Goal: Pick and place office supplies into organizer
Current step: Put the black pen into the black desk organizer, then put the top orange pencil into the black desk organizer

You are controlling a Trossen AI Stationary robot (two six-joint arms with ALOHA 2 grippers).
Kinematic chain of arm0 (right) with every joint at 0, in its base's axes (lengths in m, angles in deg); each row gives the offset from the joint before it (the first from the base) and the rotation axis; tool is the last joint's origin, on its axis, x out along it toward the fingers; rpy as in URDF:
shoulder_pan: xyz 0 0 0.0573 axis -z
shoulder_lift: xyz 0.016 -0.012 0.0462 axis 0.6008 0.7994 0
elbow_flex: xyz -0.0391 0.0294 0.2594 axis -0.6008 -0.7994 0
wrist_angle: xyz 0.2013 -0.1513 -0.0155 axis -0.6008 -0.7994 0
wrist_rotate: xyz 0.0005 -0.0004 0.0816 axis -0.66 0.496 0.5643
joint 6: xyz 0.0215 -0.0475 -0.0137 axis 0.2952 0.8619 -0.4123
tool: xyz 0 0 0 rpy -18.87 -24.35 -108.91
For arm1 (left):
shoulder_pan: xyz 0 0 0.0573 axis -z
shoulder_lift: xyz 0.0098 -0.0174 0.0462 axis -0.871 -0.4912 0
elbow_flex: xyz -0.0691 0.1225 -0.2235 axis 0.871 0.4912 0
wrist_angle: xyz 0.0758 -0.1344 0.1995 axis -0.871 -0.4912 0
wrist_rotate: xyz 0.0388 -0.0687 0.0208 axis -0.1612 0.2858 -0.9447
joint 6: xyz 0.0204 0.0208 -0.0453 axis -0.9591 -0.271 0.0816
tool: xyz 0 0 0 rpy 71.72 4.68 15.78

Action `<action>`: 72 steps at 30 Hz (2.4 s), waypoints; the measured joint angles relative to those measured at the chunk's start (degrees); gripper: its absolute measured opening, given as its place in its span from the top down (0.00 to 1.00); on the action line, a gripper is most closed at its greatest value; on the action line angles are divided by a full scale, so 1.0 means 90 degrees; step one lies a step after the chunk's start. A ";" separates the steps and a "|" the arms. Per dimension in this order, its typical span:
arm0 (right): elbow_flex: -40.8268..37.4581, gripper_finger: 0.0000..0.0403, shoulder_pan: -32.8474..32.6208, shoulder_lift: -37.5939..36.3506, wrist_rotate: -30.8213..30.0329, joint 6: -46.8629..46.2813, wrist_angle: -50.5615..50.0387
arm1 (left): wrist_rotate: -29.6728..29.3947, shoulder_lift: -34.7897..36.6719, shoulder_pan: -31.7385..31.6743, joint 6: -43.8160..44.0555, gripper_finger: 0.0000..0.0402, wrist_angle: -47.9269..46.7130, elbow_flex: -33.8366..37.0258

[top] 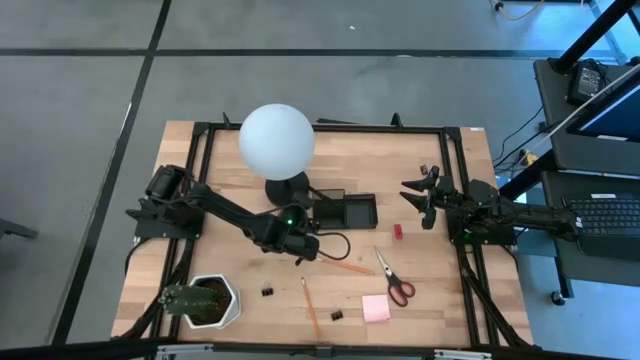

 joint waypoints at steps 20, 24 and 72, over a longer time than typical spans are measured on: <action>0.0000 0.60 0.0000 0.0000 0.0002 0.0129 0.0000 | -0.0324 -0.0195 -0.0219 -0.1446 0.87 0.0152 0.0000; 0.0000 0.60 0.0000 0.0000 0.0002 0.0129 0.0000 | -0.0249 -0.0208 -0.0229 -0.1706 0.87 0.0323 0.0000; 0.0001 0.60 -0.0001 0.0002 0.0001 0.0124 -0.0002 | 0.0262 -0.0715 -0.0131 -0.0420 0.70 0.0701 0.0005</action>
